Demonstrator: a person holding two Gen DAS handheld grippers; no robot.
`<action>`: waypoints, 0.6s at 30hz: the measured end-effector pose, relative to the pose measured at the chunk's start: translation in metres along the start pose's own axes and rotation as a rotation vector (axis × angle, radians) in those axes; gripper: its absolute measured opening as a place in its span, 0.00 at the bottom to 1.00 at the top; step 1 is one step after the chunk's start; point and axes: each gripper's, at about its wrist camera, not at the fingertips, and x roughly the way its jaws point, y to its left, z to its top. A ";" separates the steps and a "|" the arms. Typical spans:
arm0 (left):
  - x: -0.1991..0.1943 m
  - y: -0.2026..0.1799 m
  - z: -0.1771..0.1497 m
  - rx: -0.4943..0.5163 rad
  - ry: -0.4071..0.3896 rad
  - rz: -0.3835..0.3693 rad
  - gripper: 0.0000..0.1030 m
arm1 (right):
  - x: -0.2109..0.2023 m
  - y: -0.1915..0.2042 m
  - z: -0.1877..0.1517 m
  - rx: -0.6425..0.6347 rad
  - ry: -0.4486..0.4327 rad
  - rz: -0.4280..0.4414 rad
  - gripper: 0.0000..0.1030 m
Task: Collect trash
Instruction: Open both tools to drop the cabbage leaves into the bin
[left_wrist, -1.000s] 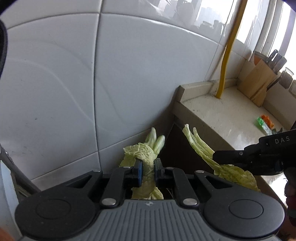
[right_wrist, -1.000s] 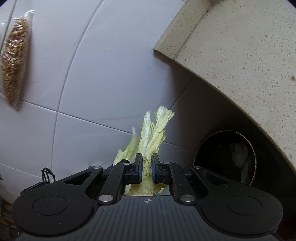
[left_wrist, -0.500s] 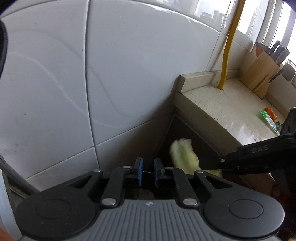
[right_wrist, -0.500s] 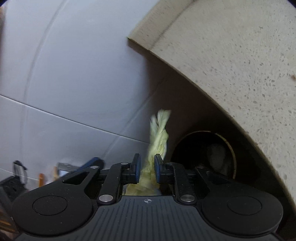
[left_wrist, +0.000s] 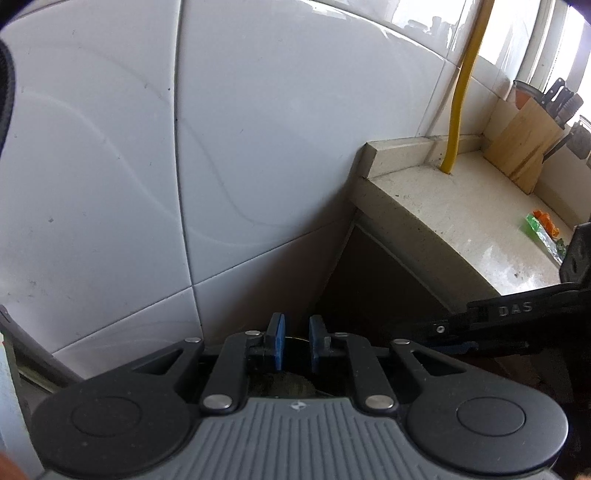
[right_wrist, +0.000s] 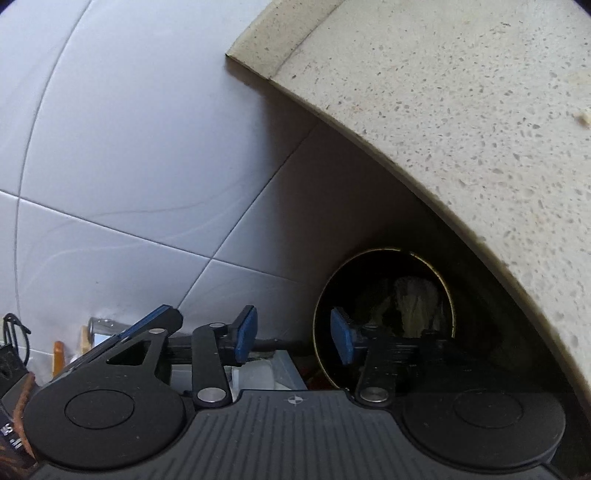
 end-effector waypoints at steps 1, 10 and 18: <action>0.000 0.000 0.000 0.000 0.000 0.001 0.13 | -0.002 0.001 -0.001 -0.002 -0.003 0.000 0.60; 0.003 -0.001 -0.002 0.016 0.003 0.017 0.22 | -0.012 0.003 -0.010 0.002 -0.013 -0.014 0.69; 0.005 -0.003 -0.003 0.039 0.004 0.023 0.27 | -0.021 0.001 -0.017 0.016 -0.034 -0.018 0.74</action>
